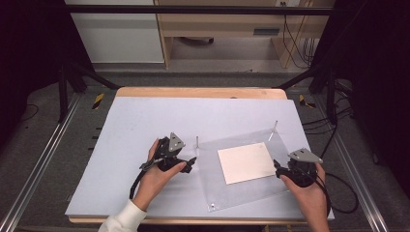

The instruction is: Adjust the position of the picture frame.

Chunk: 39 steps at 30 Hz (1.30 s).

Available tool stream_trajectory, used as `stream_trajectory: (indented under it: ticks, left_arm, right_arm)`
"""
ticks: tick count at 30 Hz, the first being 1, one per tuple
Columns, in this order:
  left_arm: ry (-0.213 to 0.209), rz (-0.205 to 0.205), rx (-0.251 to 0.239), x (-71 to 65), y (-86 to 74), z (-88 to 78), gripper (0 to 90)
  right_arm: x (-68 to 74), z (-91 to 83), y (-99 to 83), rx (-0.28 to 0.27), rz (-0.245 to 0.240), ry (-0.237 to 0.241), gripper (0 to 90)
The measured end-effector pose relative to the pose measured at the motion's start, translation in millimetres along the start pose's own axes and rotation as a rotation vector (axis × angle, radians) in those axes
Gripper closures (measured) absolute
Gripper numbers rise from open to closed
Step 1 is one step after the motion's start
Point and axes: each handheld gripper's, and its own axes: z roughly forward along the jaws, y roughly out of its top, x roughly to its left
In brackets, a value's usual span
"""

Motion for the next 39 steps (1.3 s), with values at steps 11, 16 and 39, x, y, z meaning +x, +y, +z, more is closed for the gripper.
stream_trajectory:
  ticks: [11,16,39]
  left_arm:
    - [-0.02,-0.044,0.099,-9.5,5.6,5.1,12.1]
    - [0.026,-0.104,0.06,-11.7,17.8,10.0,24.7]
    - [0.142,-0.222,-0.004,-20.0,20.5,49.6,59.9]
  right_arm:
    - [-9.6,9.6,18.8,0.109,-0.024,0.07,32.3]
    - [-27.1,32.0,49.1,0.176,0.021,0.07,44.9]
    - [-52.0,139.7,76.5,0.182,0.167,0.019,78.3]
